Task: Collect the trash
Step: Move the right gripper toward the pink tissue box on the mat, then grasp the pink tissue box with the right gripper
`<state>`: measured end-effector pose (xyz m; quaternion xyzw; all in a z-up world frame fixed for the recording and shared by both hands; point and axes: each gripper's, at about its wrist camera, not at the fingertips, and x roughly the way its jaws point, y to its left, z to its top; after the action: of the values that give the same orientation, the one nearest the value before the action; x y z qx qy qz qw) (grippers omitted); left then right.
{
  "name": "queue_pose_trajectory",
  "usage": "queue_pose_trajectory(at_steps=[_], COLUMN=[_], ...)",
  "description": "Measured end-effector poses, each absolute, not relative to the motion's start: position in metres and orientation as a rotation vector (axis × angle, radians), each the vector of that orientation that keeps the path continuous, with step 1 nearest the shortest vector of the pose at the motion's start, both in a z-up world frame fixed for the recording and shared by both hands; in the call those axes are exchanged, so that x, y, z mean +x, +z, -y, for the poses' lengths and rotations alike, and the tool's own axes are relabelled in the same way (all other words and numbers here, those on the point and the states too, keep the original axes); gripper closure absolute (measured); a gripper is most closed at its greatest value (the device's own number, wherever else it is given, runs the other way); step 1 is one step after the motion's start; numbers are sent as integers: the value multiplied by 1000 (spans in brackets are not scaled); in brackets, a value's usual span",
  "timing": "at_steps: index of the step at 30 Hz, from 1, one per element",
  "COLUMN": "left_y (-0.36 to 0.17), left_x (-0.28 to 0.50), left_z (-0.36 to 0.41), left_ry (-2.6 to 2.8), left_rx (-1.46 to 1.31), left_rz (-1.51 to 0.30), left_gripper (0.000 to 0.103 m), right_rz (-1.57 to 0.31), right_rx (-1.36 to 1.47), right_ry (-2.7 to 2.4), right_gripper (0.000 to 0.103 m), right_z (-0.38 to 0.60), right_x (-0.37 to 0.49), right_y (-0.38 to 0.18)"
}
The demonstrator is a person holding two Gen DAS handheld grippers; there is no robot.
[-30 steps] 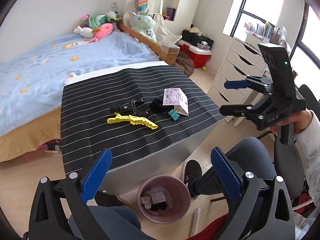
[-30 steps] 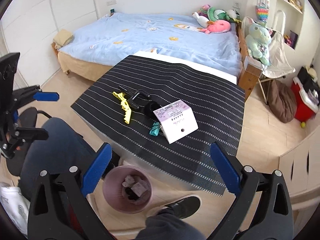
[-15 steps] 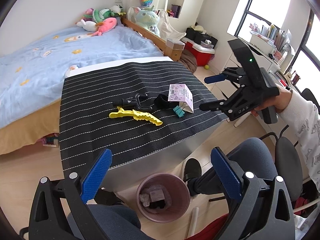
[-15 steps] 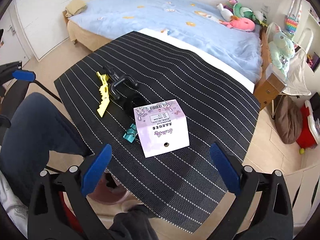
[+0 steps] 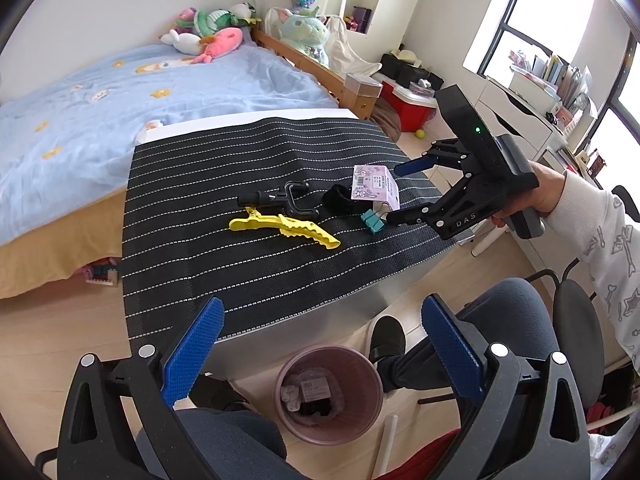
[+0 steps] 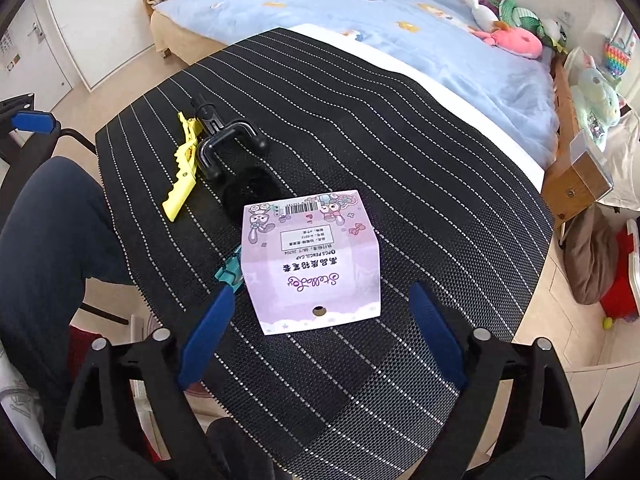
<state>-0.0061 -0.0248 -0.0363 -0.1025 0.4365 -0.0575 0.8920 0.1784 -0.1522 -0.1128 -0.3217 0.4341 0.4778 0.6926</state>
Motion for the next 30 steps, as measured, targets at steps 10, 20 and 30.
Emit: queue_pose_trajectory(at_steps=[10,20,30], left_y=[-38,-37,-31], left_x=[-7,-3,4], left_z=[23,27,29], left_ry=[-118,-127,-122], left_rx=[-221,-210,-197], left_rz=[-907,-901,-892], left_gripper=[8,8,8], right_rz=[-971,-946,-973], right_rx=[-696,-564,-374], right_ry=[1058,1017,877], right_gripper=[38,39,39], right_z=[154,170,188], right_x=[178,171,172], right_y=[-111,-87,-69])
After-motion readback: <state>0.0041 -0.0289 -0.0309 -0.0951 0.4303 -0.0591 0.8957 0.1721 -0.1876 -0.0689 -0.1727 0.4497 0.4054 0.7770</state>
